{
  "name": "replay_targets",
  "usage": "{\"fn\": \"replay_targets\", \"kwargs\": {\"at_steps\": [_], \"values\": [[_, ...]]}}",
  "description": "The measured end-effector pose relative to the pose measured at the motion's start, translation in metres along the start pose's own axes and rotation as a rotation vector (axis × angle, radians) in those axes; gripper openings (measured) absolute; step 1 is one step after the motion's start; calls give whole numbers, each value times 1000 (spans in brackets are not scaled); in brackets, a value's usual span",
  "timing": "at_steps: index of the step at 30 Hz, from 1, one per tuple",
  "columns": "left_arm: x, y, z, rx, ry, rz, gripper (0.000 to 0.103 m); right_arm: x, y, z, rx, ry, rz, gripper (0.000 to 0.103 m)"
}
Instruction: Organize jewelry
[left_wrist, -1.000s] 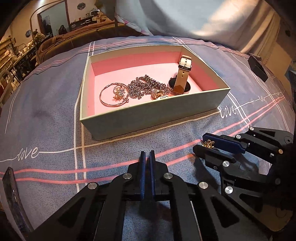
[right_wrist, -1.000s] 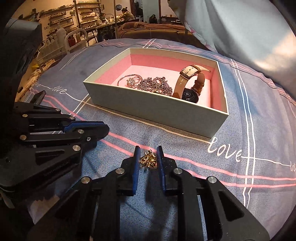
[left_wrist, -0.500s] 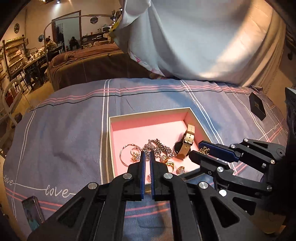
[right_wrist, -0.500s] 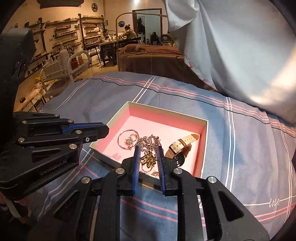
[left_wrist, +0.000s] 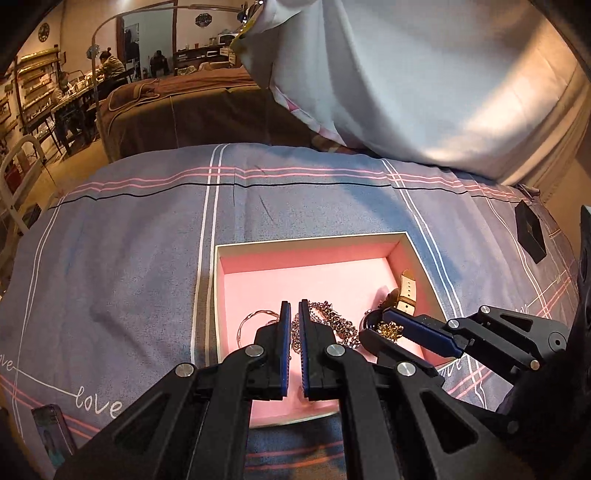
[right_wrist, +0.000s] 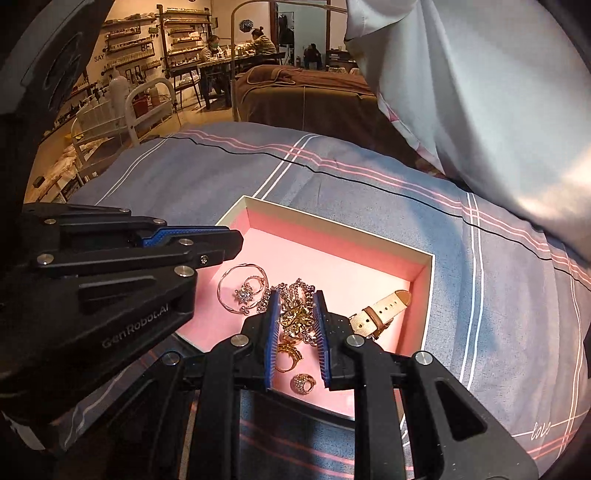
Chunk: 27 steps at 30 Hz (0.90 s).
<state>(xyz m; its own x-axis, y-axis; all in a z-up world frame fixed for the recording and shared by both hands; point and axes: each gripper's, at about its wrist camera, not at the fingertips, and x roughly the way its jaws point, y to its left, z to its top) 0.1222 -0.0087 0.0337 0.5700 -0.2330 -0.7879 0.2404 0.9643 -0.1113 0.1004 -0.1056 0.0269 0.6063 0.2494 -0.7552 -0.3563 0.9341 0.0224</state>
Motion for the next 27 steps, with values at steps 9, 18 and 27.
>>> {"fn": "replay_targets", "kwargs": {"at_steps": [9, 18, 27], "values": [[12, 3, -2, -19, 21, 1, 5, 11, 0, -1, -16, 32, 9, 19], [11, 20, 2, -93, 22, 64, 96, -1, 7, -14, -52, -10, -49, 86], [12, 13, 12, -52, 21, 105, 97, -3, -18, 9, 29, 4, -138, 96]]}}
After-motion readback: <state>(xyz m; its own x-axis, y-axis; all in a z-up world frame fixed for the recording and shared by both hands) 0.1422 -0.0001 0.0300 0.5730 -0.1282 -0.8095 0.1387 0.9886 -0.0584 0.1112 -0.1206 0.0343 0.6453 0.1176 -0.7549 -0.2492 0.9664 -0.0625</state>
